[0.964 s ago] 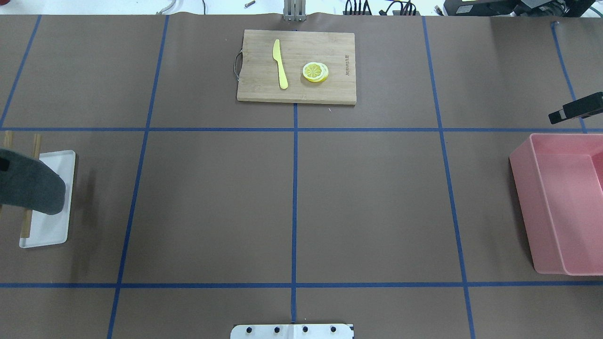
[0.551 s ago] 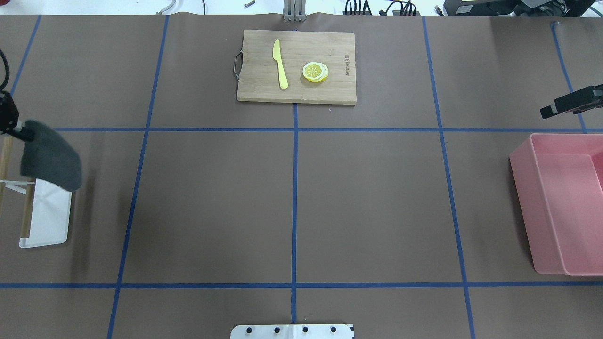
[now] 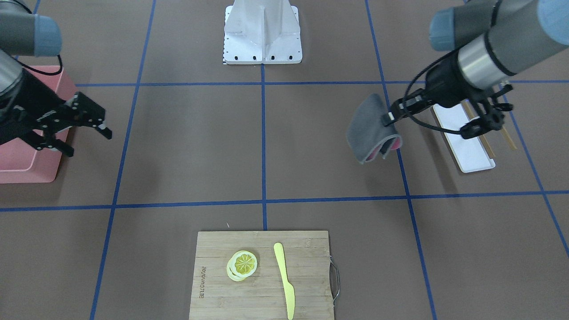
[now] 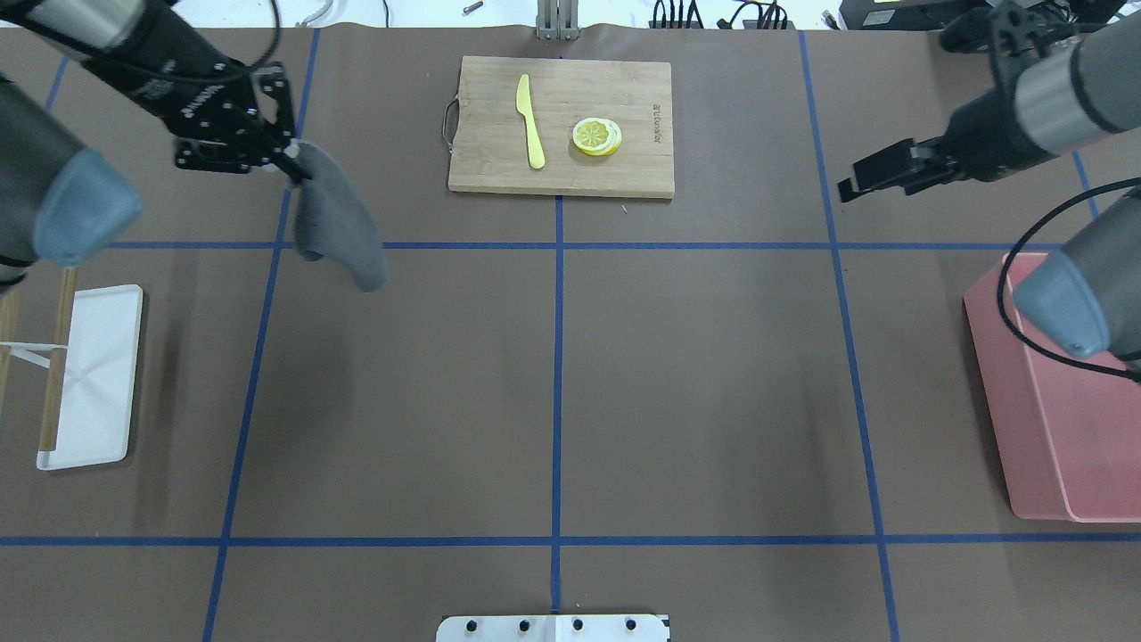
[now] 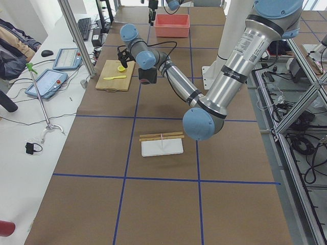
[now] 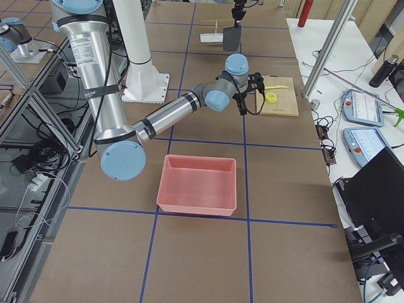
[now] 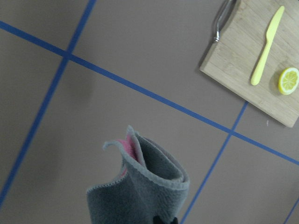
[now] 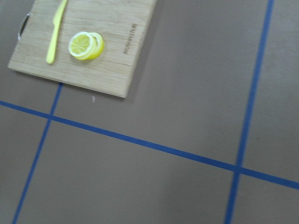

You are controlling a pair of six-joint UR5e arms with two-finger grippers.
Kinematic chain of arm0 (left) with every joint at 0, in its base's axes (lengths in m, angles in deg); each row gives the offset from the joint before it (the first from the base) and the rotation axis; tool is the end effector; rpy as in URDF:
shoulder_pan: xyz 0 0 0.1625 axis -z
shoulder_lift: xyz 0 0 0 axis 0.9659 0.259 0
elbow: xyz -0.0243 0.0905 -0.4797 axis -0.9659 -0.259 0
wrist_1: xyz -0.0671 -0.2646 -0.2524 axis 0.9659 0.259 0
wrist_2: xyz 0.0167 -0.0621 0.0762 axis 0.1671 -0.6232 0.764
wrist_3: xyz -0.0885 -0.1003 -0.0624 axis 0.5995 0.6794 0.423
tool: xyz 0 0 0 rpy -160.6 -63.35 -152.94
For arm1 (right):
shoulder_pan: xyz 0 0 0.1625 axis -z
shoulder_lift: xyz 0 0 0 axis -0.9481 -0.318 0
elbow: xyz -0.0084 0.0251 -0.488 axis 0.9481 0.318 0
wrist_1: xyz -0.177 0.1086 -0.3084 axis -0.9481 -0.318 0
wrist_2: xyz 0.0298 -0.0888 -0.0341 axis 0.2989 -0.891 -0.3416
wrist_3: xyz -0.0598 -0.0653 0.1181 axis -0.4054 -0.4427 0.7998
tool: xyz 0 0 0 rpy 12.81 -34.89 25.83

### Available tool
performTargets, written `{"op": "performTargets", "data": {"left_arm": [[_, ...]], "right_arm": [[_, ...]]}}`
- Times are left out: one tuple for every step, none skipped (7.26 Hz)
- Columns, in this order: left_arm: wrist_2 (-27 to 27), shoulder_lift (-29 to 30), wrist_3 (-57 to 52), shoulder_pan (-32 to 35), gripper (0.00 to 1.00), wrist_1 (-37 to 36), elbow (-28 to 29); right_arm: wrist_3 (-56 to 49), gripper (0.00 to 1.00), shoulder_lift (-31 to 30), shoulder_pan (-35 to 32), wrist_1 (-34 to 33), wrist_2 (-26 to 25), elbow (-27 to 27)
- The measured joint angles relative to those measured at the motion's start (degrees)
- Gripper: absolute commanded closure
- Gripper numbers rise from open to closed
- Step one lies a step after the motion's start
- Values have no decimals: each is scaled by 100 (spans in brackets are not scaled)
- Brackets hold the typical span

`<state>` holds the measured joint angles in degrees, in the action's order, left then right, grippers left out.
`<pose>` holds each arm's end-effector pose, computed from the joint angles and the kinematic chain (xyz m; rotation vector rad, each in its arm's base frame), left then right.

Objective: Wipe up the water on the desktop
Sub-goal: 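Carry the cloth toward the table center while the right gripper reaches toward it, then grasp the cloth with the right gripper while the left gripper releases it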

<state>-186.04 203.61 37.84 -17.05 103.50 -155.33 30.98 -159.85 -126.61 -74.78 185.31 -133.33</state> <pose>0.3338 -0.5562 0.2886 -0.3267 1.1801 -0.3790 -0.2926 -0.4981 0.4010 0.3503 -1.0891 -0.1262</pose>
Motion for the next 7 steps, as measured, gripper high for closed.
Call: {"op": "performTargets", "data": {"left_arm": [[362, 549, 442, -331, 100, 25, 311], [726, 986, 844, -621, 100, 172, 636], [1035, 1280, 1304, -875, 100, 530, 946], [1272, 1437, 1727, -1079, 100, 936, 1175], [1430, 1509, 1989, -1212, 100, 1186, 1281], [1499, 1539, 2155, -1285, 100, 1289, 1290], [1523, 1541, 2306, -1335, 100, 1325, 1225]], "right_arm": [[497, 0, 276, 693, -4, -871, -292], [799, 0, 496, 1337, -8, -1759, -519], [953, 0, 706, 1842, -12, -2489, -622], [1008, 0, 898, 2215, -16, -3042, -664], [1013, 0, 1027, 2511, -21, -3509, -685], [991, 0, 1075, 2790, -23, -4016, -692], [970, 0, 1075, 2988, -22, -4442, -681]]}}
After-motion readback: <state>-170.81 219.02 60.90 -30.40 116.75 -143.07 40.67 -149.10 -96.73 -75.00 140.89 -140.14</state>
